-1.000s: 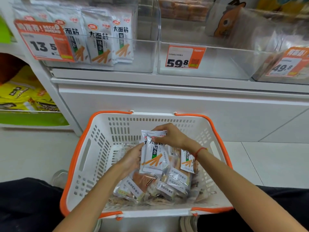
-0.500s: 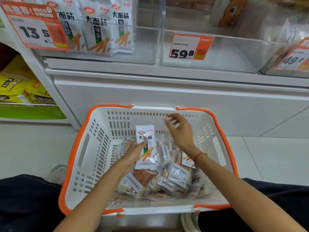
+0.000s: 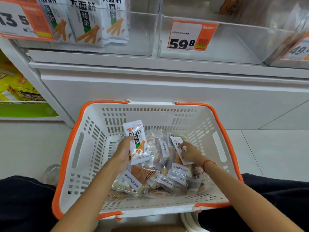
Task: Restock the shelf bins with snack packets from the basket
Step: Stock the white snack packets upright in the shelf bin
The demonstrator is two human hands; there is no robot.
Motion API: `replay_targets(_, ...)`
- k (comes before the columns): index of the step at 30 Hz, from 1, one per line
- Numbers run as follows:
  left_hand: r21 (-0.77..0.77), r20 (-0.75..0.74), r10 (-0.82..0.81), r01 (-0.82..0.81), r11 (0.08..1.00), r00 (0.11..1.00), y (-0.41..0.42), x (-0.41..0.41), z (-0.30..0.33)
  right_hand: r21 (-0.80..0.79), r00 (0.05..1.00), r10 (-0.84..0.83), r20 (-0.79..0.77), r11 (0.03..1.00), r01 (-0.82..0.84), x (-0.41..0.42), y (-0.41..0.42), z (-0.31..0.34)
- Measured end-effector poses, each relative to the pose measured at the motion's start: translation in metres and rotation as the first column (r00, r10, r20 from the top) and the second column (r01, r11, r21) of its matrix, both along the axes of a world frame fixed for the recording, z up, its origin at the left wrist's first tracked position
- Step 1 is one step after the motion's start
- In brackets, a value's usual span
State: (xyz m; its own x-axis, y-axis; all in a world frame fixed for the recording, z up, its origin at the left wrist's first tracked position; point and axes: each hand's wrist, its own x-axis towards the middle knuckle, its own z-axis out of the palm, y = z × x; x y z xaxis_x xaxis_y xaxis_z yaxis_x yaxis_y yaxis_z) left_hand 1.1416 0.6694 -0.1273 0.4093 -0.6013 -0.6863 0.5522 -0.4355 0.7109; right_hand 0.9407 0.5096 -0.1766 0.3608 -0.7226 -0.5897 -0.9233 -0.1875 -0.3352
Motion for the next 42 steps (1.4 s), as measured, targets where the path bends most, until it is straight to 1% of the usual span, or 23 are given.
replay_targets(2,0.008,-0.023,0.006,-0.005,1.0,1.0,0.0,0.002,0.001,0.014,0.988,-0.137,0.074,0.991,0.136,-0.005,-0.005,0.007)
replay_targets(4,0.004,-0.024,-0.014,0.014,1.0,1.0,0.002,0.002,0.002,0.07,0.977,-0.196,0.078,0.979,0.191,-0.007,-0.007,0.011)
replay_targets(6,-0.002,-0.017,-0.041,0.041,0.999,0.999,0.004,0.001,0.003,0.197,0.991,-0.121,0.053,0.974,0.108,-0.002,-0.005,0.019)
replay_targets(8,0.004,-0.007,-0.057,0.057,0.998,0.998,0.007,0.001,0.009,0.292,0.993,-0.058,0.103,0.956,0.026,0.003,-0.005,0.032)
replay_targets(10,0.009,0.007,-0.047,0.047,0.999,0.999,0.01,0.002,0.017,0.397,0.965,-0.095,0.245,0.918,-0.01,0.008,-0.012,0.052)
replay_targets(13,-0.001,0.002,-0.016,0.016,1.0,1.0,0.013,0.006,0.026,0.562,0.872,-0.214,0.44,0.823,-0.081,0.022,-0.015,0.094)
replay_targets(15,-0.018,-0.002,0.008,-0.008,1.0,1.0,0.014,0.005,0.032,0.593,0.816,-0.243,0.524,0.792,-0.145,0.039,-0.004,0.118)
replay_targets(16,-0.024,0.002,0.018,-0.018,1.0,1.0,0.013,0.003,0.036,0.577,0.797,-0.233,0.558,0.799,-0.17,0.05,0.005,0.125)
replay_targets(18,-0.035,0.002,0.055,-0.055,0.998,0.998,0.01,-0.001,0.045,0.501,0.775,-0.211,0.596,0.852,-0.153,0.07,0.027,0.132)
replay_targets(20,-0.082,-0.047,0.111,-0.115,0.99,0.993,0.007,-0.004,0.052,0.424,0.74,-0.233,0.631,0.903,-0.077,0.086,0.051,0.133)
replay_targets(23,-0.126,-0.074,0.161,-0.169,0.978,0.984,0.005,-0.007,0.058,0.317,0.685,-0.294,0.667,0.944,0.096,0.097,0.072,0.124)
replay_targets(25,-0.135,-0.063,0.175,-0.182,0.974,0.983,0.006,-0.008,0.061,0.187,0.7,-0.266,0.663,0.964,0.19,0.1,0.078,0.118)
replay_targets(27,-0.159,-0.057,0.166,-0.173,0.972,0.985,0.005,-0.008,0.062,0.081,0.709,-0.212,0.672,0.973,0.215,0.102,0.084,0.115)
replay_targets(29,-0.175,-0.028,0.151,-0.154,0.972,0.988,0.004,-0.008,0.066,-0.029,0.722,-0.127,0.68,0.98,0.199,0.105,0.089,0.118)
replay_targets(31,-0.183,-0.013,0.148,-0.148,0.972,0.989,0.004,-0.008,0.071,-0.156,0.776,-0.018,0.631,0.976,0.15,0.108,0.088,0.125)
replay_targets(32,-0.18,0.012,0.161,-0.157,0.971,0.987,0.003,-0.008,0.074,-0.16,0.796,-0.002,0.606,0.979,0.124,0.11,0.084,0.13)
replay_targets(34,-0.198,0.083,0.173,-0.154,0.968,0.981,0.002,-0.006,0.085,-0.024,0.799,-0.041,0.6,0.997,0.069,0.113,0.078,0.145)
replay_targets(35,-0.225,0.104,0.176,-0.149,0.963,0.979,0.001,-0.005,0.093,0.046,0.787,-0.048,0.615,0.999,0.024,0.114,0.074,0.155)
replay_targets(36,-0.26,0.12,0.174,-0.138,0.956,0.978,-0.001,-0.003,0.104,0.084,0.771,-0.025,0.636,0.996,-0.038,0.115,0.071,0.167)
replay_targets(37,-0.3,0.141,0.166,-0.118,0.947,0.976,-0.003,-0.001,0.114,0.075,0.747,0.025,0.665,0.992,-0.1,0.116,0.069,0.178)
replay_targets(39,-0.38,0.21,0.144,-0.055,0.923,0.967,-0.007,0.005,0.135,0.001,0.681,0.125,0.722,0.983,-0.182,0.12,0.066,0.202)
replay_targets(40,-0.416,0.246,0.136,-0.022,0.909,0.96,-0.009,0.008,0.144,-0.036,0.648,0.156,0.746,0.98,-0.195,0.122,0.066,0.214)
replay_targets(42,-0.47,0.343,0.127,0.053,0.881,0.931,-0.011,0.013,0.165,-0.163,0.594,0.235,0.77,0.971,-0.173,0.126,0.064,0.23)
